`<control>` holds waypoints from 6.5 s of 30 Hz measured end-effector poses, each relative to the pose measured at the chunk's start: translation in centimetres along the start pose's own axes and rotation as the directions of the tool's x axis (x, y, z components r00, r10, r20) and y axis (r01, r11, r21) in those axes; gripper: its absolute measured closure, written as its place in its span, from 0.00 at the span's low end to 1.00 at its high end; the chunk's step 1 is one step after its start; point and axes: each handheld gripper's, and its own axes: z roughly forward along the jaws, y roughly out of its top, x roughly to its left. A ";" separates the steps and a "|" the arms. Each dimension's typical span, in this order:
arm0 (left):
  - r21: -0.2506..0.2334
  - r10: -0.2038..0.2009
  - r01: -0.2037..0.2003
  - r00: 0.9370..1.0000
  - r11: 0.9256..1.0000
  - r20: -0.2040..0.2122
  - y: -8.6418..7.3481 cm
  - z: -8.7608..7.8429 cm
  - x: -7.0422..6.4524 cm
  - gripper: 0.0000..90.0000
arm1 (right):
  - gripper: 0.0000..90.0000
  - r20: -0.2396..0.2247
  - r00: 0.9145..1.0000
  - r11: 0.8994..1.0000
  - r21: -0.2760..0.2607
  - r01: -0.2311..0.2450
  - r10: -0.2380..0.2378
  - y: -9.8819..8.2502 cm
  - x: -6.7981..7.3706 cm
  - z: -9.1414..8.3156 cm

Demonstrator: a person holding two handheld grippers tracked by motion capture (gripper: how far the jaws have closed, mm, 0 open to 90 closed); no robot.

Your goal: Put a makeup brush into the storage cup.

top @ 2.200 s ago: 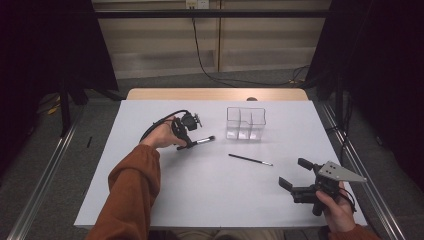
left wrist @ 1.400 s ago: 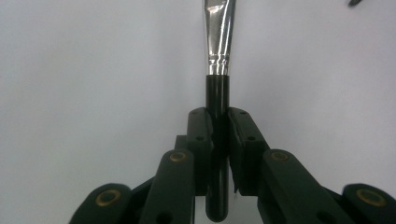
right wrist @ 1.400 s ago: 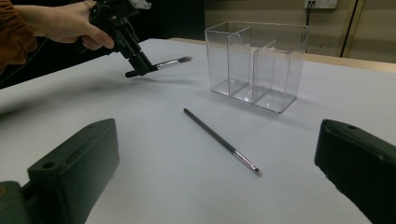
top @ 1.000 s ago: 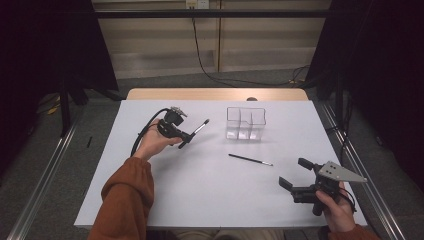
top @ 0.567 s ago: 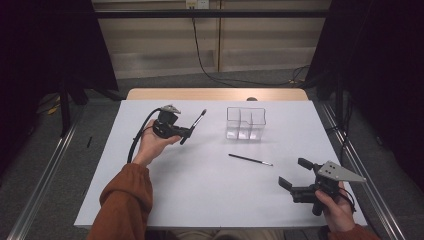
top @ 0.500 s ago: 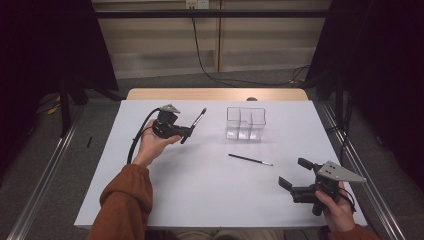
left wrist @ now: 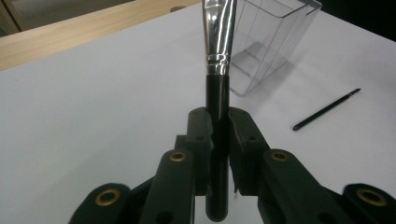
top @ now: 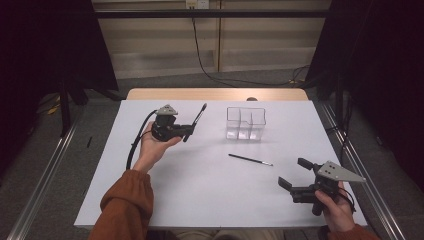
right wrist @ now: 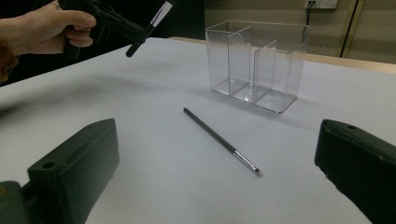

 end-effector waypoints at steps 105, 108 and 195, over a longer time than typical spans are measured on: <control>-0.232 0.082 -0.048 0.987 0.972 0.137 -3.3 -1.9 -11.4 0.89 | 0.03 -0.295 0.952 0.996 0.015 0.092 -0.083 6.6 6.6 10.0; -0.232 0.088 -0.053 0.986 0.971 0.140 -3.3 -1.7 -11.5 0.89 | 0.03 -0.298 0.950 0.995 0.008 0.096 -0.090 7.0 6.9 10.6; -0.208 0.054 -0.028 0.991 0.978 0.122 -4.4 -0.5 -11.9 0.35 | 0.87 -0.376 0.926 1.000 0.012 0.023 -0.017 8.1 6.5 13.3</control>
